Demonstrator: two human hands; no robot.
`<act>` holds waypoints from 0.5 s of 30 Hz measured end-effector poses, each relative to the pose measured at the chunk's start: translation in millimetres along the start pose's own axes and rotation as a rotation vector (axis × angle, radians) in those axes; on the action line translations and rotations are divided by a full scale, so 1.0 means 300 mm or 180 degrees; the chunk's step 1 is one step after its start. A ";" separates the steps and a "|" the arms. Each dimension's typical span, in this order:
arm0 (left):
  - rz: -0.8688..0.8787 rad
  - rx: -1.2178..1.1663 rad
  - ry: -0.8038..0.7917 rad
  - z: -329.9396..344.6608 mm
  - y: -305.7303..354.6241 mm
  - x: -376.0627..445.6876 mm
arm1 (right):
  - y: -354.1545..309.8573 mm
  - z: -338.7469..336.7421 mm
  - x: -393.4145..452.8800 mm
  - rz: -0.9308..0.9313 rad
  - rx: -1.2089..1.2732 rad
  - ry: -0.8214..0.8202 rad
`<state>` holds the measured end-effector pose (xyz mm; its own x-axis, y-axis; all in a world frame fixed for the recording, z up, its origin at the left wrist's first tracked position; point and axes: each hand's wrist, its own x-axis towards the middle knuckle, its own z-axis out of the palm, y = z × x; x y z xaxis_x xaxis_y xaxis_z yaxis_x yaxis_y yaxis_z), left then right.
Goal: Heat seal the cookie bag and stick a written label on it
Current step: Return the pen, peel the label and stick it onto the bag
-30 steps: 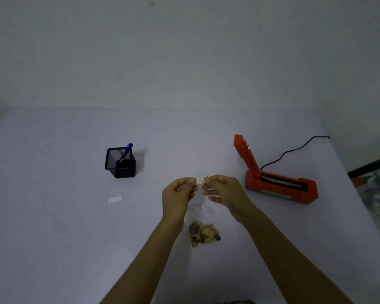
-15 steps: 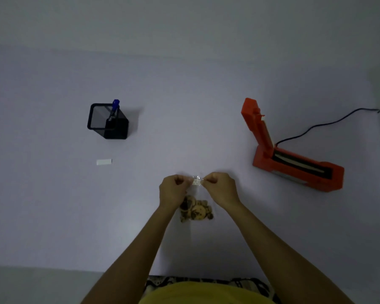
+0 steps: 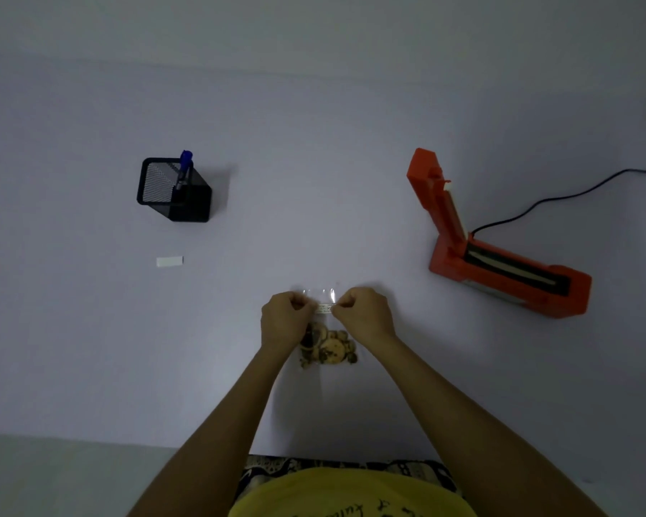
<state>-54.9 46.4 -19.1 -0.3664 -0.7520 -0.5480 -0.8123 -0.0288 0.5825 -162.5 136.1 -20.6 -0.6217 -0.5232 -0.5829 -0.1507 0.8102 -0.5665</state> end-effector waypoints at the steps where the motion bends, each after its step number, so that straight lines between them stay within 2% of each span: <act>1: 0.0027 0.0040 0.0019 0.000 0.000 -0.002 | -0.002 0.003 -0.001 -0.0017 -0.0039 0.0009; 11: 0.0167 0.0097 0.0050 0.017 -0.019 0.000 | -0.009 0.022 0.004 -0.0084 -0.0156 0.0109; 15: 0.0173 0.0015 0.0150 0.026 -0.031 -0.003 | -0.002 0.010 0.021 0.0027 0.0052 0.0044</act>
<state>-50.7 52.6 -28.8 -0.3882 -0.7826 -0.4867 -0.7941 0.0160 0.6076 -163.9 131.5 -25.6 -0.6334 -0.5126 -0.5796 -0.1329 0.8100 -0.5711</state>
